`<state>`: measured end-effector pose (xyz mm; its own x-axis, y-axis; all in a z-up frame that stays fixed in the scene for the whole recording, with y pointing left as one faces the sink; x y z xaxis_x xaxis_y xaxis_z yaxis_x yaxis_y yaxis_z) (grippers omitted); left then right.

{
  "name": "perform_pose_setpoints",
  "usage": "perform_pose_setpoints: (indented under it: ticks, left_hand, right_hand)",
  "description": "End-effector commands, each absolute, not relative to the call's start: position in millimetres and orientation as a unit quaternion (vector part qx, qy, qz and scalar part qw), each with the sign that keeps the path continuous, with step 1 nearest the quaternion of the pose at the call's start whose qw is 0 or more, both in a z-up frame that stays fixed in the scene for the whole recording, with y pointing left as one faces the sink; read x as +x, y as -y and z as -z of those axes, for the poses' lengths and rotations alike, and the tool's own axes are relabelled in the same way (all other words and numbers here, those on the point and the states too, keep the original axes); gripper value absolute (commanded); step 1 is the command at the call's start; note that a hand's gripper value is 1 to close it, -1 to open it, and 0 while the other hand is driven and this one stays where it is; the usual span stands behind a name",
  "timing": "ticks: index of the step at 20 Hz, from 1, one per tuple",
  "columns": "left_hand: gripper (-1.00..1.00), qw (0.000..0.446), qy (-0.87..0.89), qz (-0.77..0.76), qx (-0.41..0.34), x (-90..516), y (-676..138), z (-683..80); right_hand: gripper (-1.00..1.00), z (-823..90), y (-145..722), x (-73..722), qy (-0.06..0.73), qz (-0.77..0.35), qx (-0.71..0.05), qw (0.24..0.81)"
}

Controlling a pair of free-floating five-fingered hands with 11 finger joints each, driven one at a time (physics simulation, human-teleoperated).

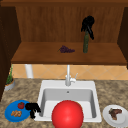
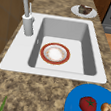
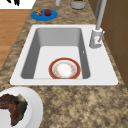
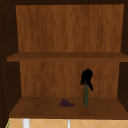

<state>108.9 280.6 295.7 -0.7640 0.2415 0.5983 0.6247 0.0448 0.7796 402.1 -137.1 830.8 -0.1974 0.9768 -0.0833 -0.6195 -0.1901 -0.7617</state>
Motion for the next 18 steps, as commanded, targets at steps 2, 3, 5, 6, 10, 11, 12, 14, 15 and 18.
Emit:
perform_pose_setpoints:
  ticks: [2, 3, 5, 6, 10, 11, 12, 14, 15, 18]
  left_hand:
    - [0.0, 0.155, 0.706, 0.619, -0.307, 108.9, -280.6, -295.7]
    - [0.0, 0.155, 0.706, 0.619, -0.307, 108.9, -280.6, -295.7]
    - [0.0, 0.155, 0.706, 0.619, -0.307, 108.9, -280.6, -295.7]
    - [0.0, 0.155, 0.706, 0.619, -0.307, 108.9, -280.6, -295.7]
    - [0.0, 0.155, 0.706, 0.619, -0.307, 108.9, -280.6, -295.7]
    - [0.0, 0.155, 0.706, 0.619, -0.307, 108.9, -280.6, -295.7]
    - [0.0, 0.155, 0.706, 0.619, -0.307, 108.9, -280.6, -295.7]
    - [0.0, 0.155, 0.706, 0.619, -0.307, 108.9, -280.6, -295.7]
    - [0.0, 0.155, 0.706, 0.619, -0.307, 108.9, -280.6, -295.7]
    - [0.0, 0.155, 0.706, 0.619, -0.307, 108.9, -280.6, -295.7]
  right_hand:
    - [-1.0, -830.7, 137.4, 412.2, 0.282, -0.739, -0.254, 0.557]
    - [-1.0, -830.6, 137.5, 414.5, 0.278, -0.74, -0.249, 0.559]
    - [-1.0, -830.6, 137.7, 418.2, 0.274, -0.742, -0.239, 0.563]
    - [-1.0, -830.6, 137.7, 419.0, 0.273, -0.742, -0.236, 0.565]
    - [-1.0, -846.3, 139.7, 416.0, 0.275, -0.734, -0.239, 0.573]
    - [-1.0, -852.7, 142.3, 410.9, 0.278, -0.73, -0.244, 0.575]
    - [-1.0, -859.0, 144.0, 407.6, 0.281, -0.726, -0.246, 0.577]
    - [-1.0, -869.7, 144.7, 407.6, 0.283, -0.725, -0.247, 0.578]
    - [-1.0, -874.1, 145.0, 408.1, 0.282, -0.726, -0.248, 0.576]
    - [-1.0, -873.0, 145.4, 408.0, 0.282, -0.728, -0.246, 0.574]
